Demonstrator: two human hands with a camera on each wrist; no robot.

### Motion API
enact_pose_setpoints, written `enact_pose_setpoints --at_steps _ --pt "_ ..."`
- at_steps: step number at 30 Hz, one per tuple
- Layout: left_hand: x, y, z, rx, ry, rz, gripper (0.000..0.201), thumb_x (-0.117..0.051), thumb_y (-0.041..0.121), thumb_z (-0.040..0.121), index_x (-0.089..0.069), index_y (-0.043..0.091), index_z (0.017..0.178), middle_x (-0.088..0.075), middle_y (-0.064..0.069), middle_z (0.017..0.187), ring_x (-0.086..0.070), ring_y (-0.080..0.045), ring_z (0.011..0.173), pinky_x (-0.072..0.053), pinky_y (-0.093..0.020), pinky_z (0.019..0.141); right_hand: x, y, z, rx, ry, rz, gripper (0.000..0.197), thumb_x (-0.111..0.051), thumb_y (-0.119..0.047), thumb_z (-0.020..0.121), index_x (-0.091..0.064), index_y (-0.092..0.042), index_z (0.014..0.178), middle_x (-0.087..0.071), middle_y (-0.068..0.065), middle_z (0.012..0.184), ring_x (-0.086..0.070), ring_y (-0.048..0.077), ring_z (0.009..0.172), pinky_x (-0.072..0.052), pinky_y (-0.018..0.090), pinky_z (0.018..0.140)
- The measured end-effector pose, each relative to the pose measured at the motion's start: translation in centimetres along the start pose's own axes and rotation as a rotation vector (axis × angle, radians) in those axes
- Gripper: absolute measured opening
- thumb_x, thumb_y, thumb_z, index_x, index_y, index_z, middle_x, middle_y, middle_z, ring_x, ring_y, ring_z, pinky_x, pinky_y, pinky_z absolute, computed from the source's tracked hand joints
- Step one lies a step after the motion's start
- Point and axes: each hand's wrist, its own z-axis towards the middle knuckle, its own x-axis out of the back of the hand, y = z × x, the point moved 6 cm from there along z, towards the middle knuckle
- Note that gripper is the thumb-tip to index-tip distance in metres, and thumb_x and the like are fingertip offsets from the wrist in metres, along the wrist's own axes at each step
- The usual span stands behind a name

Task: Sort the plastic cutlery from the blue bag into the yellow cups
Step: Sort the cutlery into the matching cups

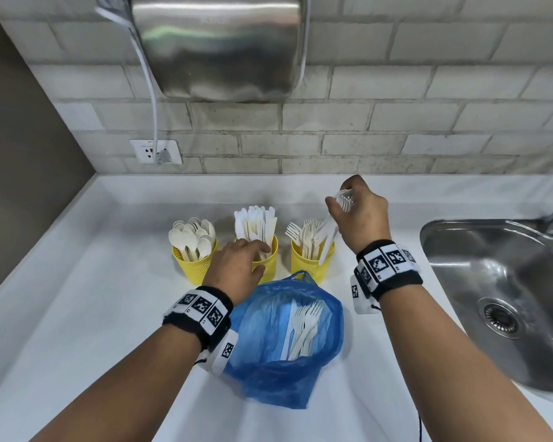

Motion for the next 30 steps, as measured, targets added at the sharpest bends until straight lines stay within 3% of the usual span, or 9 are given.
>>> enact_pose_setpoints --at_steps 5,10,14,20,23,26,28,30 --pt "-0.2 -0.4 0.3 0.017 -0.027 -0.069 0.025 -0.071 0.015 0.091 -0.073 0.027 0.113 -0.067 -0.001 0.104 -0.061 -0.021 0.103 -0.051 -0.035 0.092 -0.1 0.1 0.6 -0.038 0.046 0.027 0.029 -0.077 -0.025 0.088 -0.058 -0.009 0.102 -0.060 0.000 0.081 -0.054 0.024 0.074 -0.037 0.023 0.066" --pt "-0.3 -0.4 0.3 0.012 -0.020 -0.091 0.023 -0.072 0.015 0.090 -0.074 0.025 0.110 -0.065 -0.001 0.101 -0.062 -0.020 0.101 -0.051 -0.034 0.091 0.0 0.9 1.7 -0.168 0.102 0.058 0.038 -0.081 -0.028 0.082 -0.058 -0.007 0.102 -0.060 0.002 0.082 -0.052 0.024 0.073 -0.034 0.019 0.061" --pt "-0.2 -0.5 0.3 0.012 -0.027 -0.087 0.022 -0.072 0.017 0.090 -0.075 0.025 0.111 -0.065 -0.001 0.101 -0.060 -0.020 0.101 -0.049 -0.032 0.091 0.0 1.0 2.3 -0.217 0.109 0.059 0.038 -0.082 -0.030 0.081 -0.056 -0.009 0.100 -0.060 0.002 0.083 -0.056 0.025 0.073 -0.046 0.028 0.061" --pt "-0.1 -0.5 0.4 0.002 -0.014 -0.103 0.022 -0.071 0.017 0.091 -0.076 0.024 0.111 -0.066 -0.003 0.102 -0.061 -0.020 0.101 -0.048 -0.030 0.091 -1.5 1.2 0.1 -0.202 0.056 0.021 0.041 -0.081 -0.031 0.083 -0.057 -0.008 0.108 -0.059 0.001 0.084 -0.052 0.023 0.075 -0.040 0.026 0.066" --pt "-0.2 -0.7 0.4 0.002 -0.012 -0.107 0.022 -0.071 0.017 0.091 -0.076 0.024 0.112 -0.064 -0.002 0.101 -0.061 -0.020 0.101 -0.046 -0.027 0.089 -2.6 1.3 -0.7 -0.157 -0.016 -0.018 0.037 -0.080 -0.030 0.084 -0.058 -0.009 0.105 -0.062 0.005 0.080 -0.058 0.030 0.074 -0.047 0.031 0.066" --pt "-0.2 -1.0 0.4 0.003 0.011 -0.122 0.021 -0.071 0.016 0.092 -0.077 0.024 0.110 -0.059 0.000 0.101 -0.060 -0.018 0.097 -0.043 -0.024 0.086 -3.8 1.1 -1.6 -0.089 -0.121 -0.177 0.035 -0.074 -0.038 0.087 -0.061 -0.013 0.107 -0.069 0.010 0.094 -0.064 0.035 0.088 -0.051 0.034 0.071" --pt "-0.2 -1.3 0.3 0.004 0.044 -0.136 0.019 -0.071 0.015 0.092 -0.078 0.026 0.106 -0.056 0.002 0.102 -0.058 -0.015 0.092 -0.041 -0.021 0.083 -4.2 1.0 -2.1 -0.030 -0.141 -0.286 0.038 -0.073 -0.041 0.086 -0.062 -0.015 0.112 -0.064 0.009 0.108 -0.059 0.033 0.102 -0.051 0.036 0.075" --pt "-0.2 -1.7 0.2 -0.008 0.081 -0.161 0.018 -0.073 0.012 0.090 -0.079 0.026 0.101 -0.056 0.003 0.101 -0.057 -0.010 0.089 -0.039 -0.017 0.082 -4.4 0.8 -2.5 0.033 -0.124 -0.355 0.047 -0.073 -0.044 0.085 -0.061 -0.020 0.124 -0.057 0.008 0.124 -0.051 0.032 0.117 -0.051 0.044 0.088"
